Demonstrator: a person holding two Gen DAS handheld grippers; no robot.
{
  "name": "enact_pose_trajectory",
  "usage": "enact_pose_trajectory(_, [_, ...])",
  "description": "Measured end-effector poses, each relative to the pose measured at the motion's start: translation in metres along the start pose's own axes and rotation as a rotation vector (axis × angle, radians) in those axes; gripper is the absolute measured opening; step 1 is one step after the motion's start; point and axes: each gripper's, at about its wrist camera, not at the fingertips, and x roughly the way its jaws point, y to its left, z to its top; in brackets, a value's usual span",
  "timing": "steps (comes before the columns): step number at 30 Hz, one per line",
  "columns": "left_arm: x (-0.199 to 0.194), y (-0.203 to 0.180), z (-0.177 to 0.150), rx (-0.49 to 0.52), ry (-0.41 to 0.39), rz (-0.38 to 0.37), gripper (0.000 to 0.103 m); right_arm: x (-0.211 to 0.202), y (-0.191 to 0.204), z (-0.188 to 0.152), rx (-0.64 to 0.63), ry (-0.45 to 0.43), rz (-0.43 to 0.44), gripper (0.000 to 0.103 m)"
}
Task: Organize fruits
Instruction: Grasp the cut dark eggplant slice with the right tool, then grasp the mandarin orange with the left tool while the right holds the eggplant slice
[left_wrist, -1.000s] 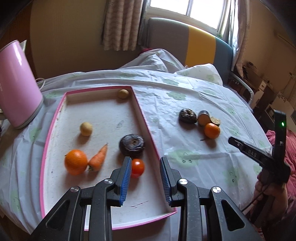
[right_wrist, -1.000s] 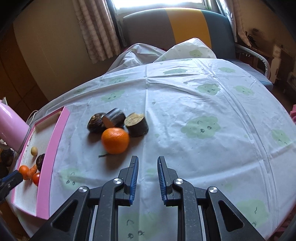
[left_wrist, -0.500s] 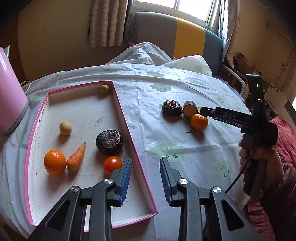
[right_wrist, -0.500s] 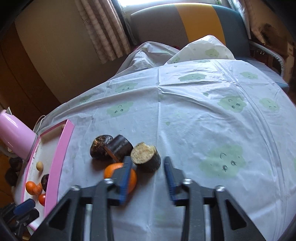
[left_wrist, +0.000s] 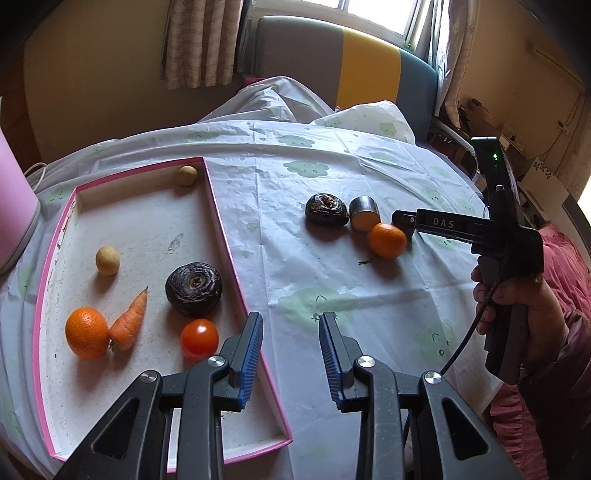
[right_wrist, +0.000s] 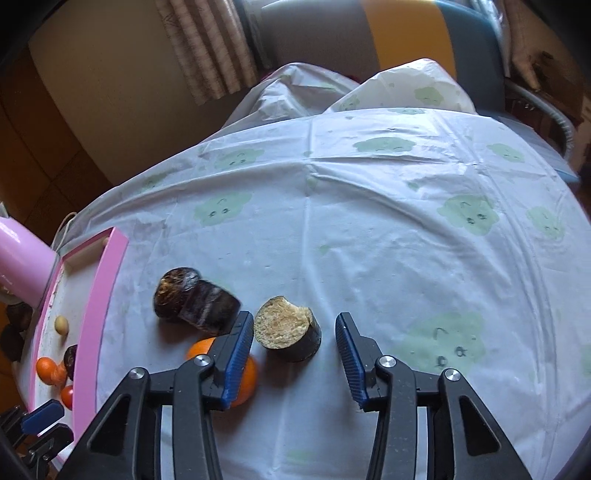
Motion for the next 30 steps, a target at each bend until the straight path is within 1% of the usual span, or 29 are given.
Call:
enact_pose_trajectory(2, [0.002, -0.002, 0.0, 0.0, 0.008, -0.003, 0.032, -0.001, -0.002, 0.0, 0.004, -0.003, -0.008, 0.047])
enact_pose_trajectory(5, [0.006, -0.004, 0.0, 0.002, 0.018, -0.004, 0.032, 0.004, 0.0, 0.0, 0.0, 0.022, 0.031, 0.048])
enact_pose_trajectory(6, [0.007, -0.004, 0.001, 0.001, 0.02, -0.004, 0.032, 0.006, 0.003, 0.0, -0.007, 0.019, 0.028, 0.048])
enact_pose_trajectory(9, [0.008, -0.005, 0.003, -0.001, 0.025, -0.007, 0.032, 0.008, 0.005, -0.001, -0.02, -0.001, 0.011, 0.048])
enact_pose_trajectory(10, [0.009, -0.006, 0.004, -0.004, 0.027, -0.01, 0.032, 0.007, 0.004, -0.002, -0.02, -0.011, -0.003, 0.04])
enact_pose_trajectory(11, [0.01, -0.006, 0.005, -0.005, 0.028, -0.014, 0.032, 0.006, 0.002, -0.003, -0.022, -0.021, -0.012, 0.037])
enact_pose_trajectory(15, [0.016, -0.011, 0.011, -0.01, 0.041, -0.04, 0.032, -0.003, -0.008, -0.012, -0.03, -0.057, -0.065, 0.037])
enact_pose_trajectory(17, [0.021, -0.015, 0.015, -0.017, 0.052, -0.046, 0.032, -0.008, -0.017, -0.017, -0.018, -0.07, -0.061, 0.037])
enact_pose_trajectory(21, [0.031, -0.026, 0.023, -0.014, 0.061, -0.065, 0.032, -0.017, -0.029, -0.028, -0.024, -0.104, -0.102, 0.037])
enact_pose_trajectory(25, [0.04, -0.038, 0.033, -0.009, 0.071, -0.083, 0.032, -0.02, -0.034, -0.032, -0.019, -0.115, -0.105, 0.037])
enact_pose_trajectory(26, [0.044, -0.042, 0.036, -0.011, 0.077, -0.094, 0.032, -0.019, -0.035, -0.032, -0.018, -0.114, -0.112, 0.036])
enact_pose_trajectory(30, [0.057, -0.051, 0.047, -0.04, 0.095, -0.125, 0.032, -0.018, -0.036, -0.033, -0.017, -0.118, -0.112, 0.036])
